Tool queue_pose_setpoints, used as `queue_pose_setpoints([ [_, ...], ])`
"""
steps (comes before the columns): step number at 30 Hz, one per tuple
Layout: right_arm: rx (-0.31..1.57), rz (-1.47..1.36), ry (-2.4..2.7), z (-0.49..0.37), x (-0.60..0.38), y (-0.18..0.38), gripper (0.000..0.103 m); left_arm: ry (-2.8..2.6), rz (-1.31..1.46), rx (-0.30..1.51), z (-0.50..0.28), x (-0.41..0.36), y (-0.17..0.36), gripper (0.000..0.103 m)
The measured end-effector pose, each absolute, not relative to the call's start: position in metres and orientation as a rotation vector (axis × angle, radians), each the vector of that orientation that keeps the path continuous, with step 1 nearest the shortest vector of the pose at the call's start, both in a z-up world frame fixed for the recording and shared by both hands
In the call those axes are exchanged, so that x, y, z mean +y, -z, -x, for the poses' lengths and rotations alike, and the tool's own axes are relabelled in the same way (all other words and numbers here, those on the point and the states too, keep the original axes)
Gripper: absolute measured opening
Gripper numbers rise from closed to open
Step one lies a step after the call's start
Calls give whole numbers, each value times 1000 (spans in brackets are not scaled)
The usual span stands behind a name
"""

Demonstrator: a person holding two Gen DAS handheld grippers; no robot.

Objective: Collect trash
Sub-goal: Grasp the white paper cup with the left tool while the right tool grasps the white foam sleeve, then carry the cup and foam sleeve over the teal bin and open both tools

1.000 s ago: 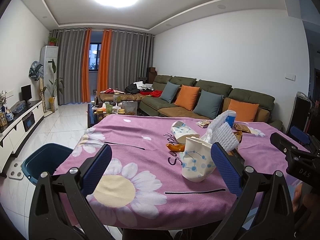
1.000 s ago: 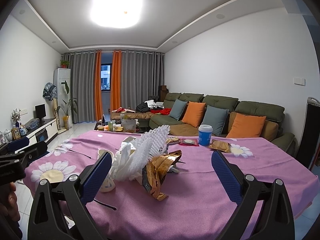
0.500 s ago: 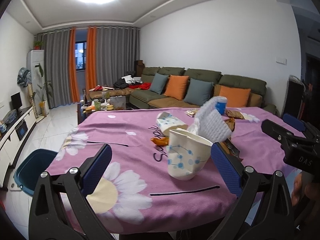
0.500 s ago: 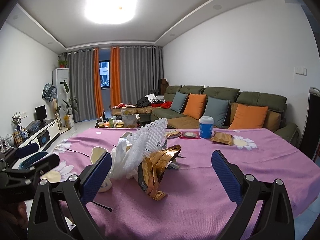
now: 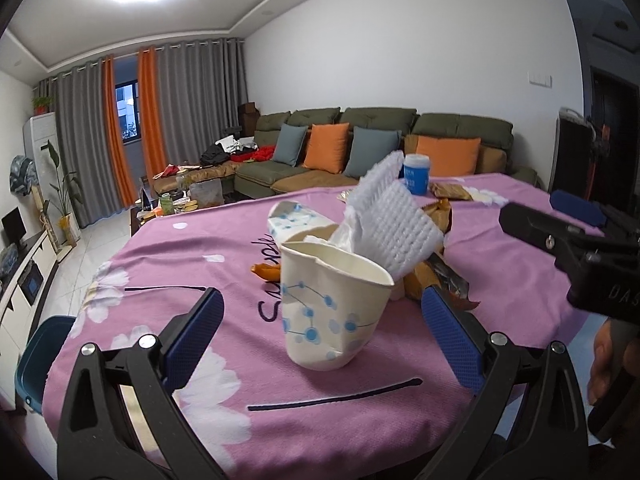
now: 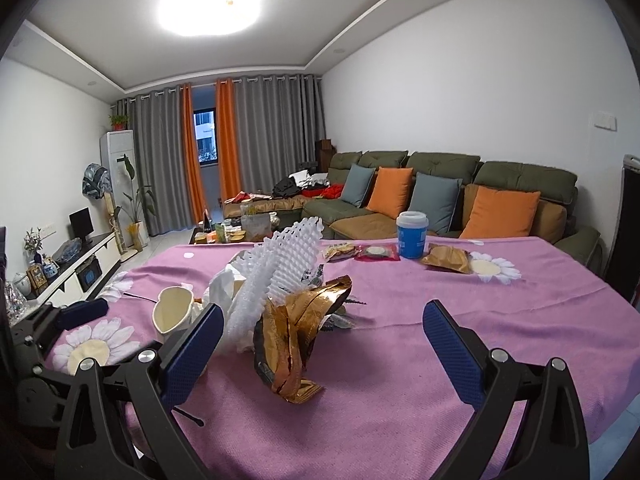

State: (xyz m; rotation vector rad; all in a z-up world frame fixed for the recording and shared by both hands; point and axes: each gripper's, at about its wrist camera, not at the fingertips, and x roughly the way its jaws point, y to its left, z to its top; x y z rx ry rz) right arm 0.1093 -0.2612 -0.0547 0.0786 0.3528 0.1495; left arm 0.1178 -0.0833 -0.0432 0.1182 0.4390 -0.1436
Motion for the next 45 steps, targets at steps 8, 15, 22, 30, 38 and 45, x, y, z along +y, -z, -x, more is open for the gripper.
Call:
queue_pose_setpoints([
  [8, 401, -90, -224, -132, -262, 57, 96, 133, -158, 461, -134, -98, 57, 95],
  [15, 431, -93, -277, -146, -255, 60, 96, 104, -146, 487, -146, -94, 64, 77],
  [22, 475, -90, -339, -159, -244, 63, 96, 75, -109, 496, -155, -80, 69, 57],
  [30, 547, -119, -423, -183, -232, 63, 66, 73, -77, 515, -158, -68, 73, 32],
  [38, 610, -140, -445, -194, -221, 70, 30, 80, -54, 513, -159, -56, 74, 22],
  [45, 613, -163, -450, -191, -222, 63, 10, 74, -30, 495, -155, -46, 72, 21],
])
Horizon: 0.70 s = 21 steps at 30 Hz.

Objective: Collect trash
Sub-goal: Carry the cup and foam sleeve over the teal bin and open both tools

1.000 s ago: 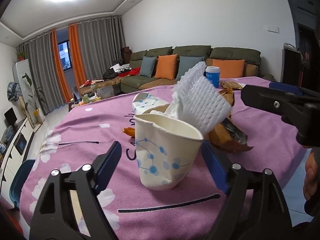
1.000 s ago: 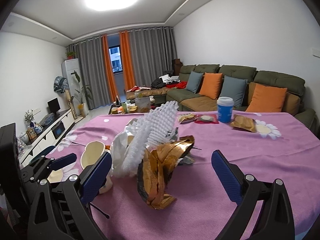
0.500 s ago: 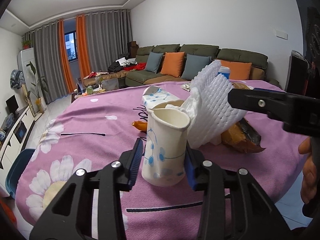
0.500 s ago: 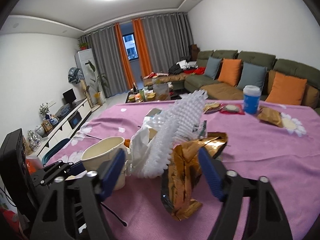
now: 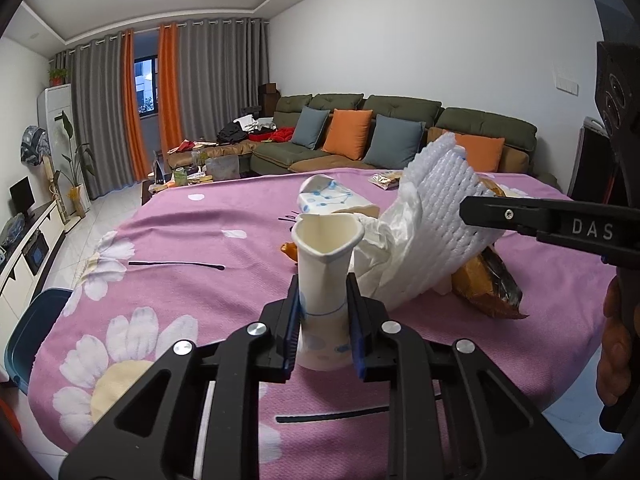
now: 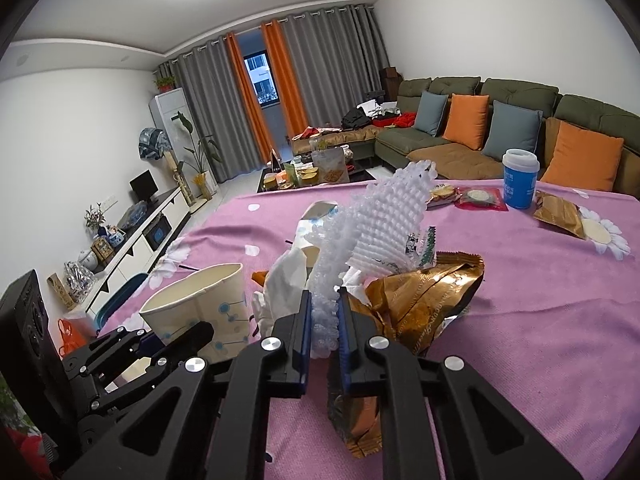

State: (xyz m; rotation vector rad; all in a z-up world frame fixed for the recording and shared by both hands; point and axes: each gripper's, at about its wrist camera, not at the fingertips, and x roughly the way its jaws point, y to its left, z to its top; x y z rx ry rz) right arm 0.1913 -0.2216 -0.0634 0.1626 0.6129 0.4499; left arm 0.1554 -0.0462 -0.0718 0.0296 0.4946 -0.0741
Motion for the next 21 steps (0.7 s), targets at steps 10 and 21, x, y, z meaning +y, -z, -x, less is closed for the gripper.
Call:
queue_pose_setpoints([
  [10, 499, -144, -392, -177, -229, 18, 10, 30, 26, 421, -139, -21, 48, 21],
  [21, 359, -115, -480, -178, -198, -27, 10, -111, 55, 287, -109, 32, 7, 21],
])
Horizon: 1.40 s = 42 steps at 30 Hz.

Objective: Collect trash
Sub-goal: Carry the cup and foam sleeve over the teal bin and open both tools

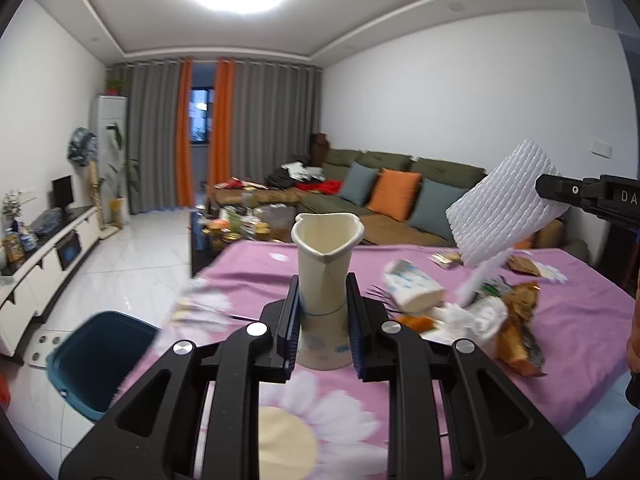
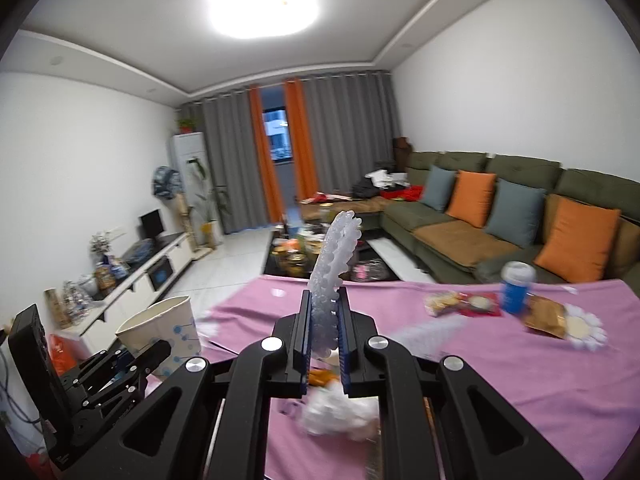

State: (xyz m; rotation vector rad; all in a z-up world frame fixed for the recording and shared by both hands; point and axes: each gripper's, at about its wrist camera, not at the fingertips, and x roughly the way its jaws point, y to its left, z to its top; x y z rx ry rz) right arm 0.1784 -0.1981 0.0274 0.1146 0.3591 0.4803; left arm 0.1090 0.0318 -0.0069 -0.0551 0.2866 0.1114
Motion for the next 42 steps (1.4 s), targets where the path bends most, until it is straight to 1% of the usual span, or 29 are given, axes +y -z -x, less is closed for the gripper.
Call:
queue_pose_setpoints([
  [12, 448, -109, -833, -206, -71, -23, 10, -406, 51, 247, -68, 118, -6, 21],
  [20, 526, -28, -986, -216, 17, -17, 10, -587, 77, 272, -38, 181, -2, 21],
  [26, 620, 81, -1043, -226, 87, 4, 10, -644, 134, 304, -17, 228, 3, 21],
  [34, 795, 218, -1069, -243, 179, 42, 10, -619, 258, 420, -49, 270, 31, 21],
  [42, 933, 345, -1051, -253, 234, 82, 10, -597, 363, 581, -109, 318, 95, 21],
])
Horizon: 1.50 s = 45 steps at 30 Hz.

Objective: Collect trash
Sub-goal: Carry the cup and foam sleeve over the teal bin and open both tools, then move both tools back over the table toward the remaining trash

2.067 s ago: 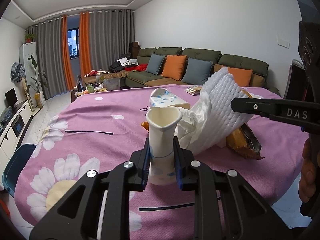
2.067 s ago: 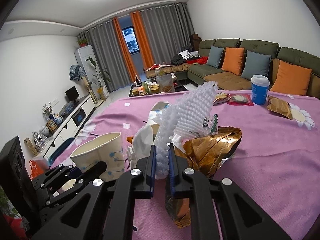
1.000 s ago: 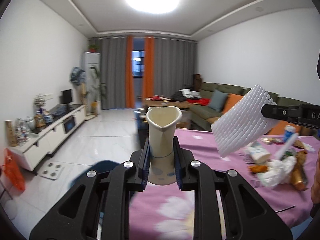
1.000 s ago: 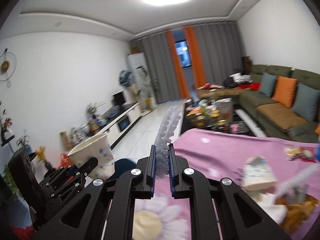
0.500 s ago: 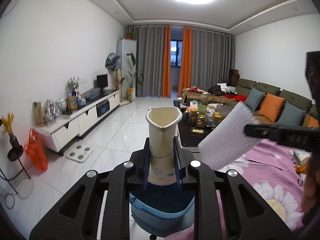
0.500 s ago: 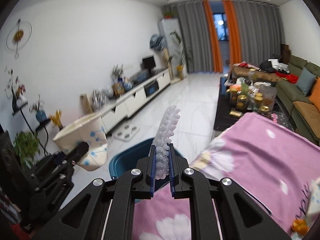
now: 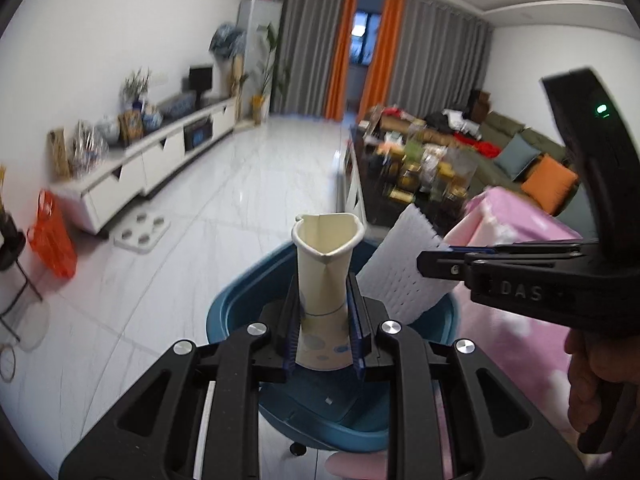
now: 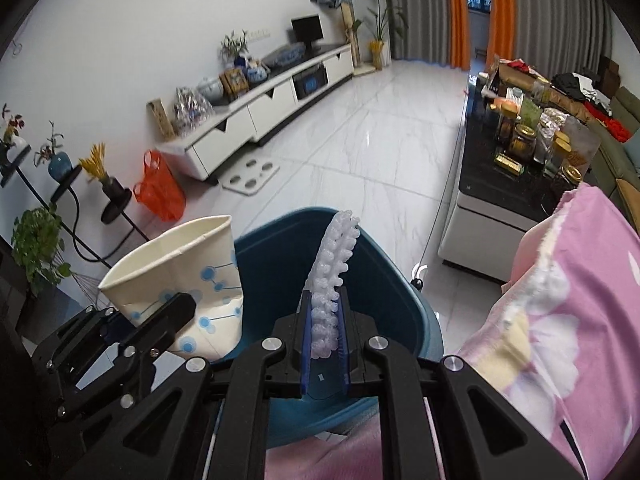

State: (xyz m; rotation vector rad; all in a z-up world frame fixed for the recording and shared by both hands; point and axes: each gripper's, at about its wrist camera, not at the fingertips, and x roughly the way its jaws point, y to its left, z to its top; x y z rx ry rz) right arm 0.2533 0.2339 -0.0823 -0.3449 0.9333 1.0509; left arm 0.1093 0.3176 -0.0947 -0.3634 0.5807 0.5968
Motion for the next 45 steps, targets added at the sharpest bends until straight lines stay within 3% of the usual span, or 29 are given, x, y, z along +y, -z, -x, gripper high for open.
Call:
queue_pose_setpoints([
  [6, 1019, 422, -1026, -255, 257, 109, 10, -589, 457, 701, -146, 357, 146, 22],
  [10, 1037, 456, -1013, -256, 266, 113, 16, -583, 500, 737, -164, 377, 170, 22],
  [11, 1044, 461, -1008, -257, 269, 114, 19, -585, 502, 739, -165, 378, 172, 25],
  [13, 1039, 458, -1001, -256, 268, 113, 35, -591, 503, 737, -169, 379, 175, 42],
  [17, 1028, 437, -1001, -258, 266, 111, 37, -620, 497, 724, -169, 378, 174, 51],
  [27, 962, 358, -1017, -256, 237, 84, 45, -682, 480, 629, -106, 350, 124, 77],
  [32, 890, 323, -1019, -246, 207, 62, 57, -696, 472, 563, -76, 326, 93, 90],
  [34, 853, 307, -1010, -241, 191, 54, 65, -693, 459, 543, -68, 313, 82, 95],
  [45, 700, 229, -890, -236, 83, 26, 87, -569, 410, 464, -59, 222, 26, 97],
])
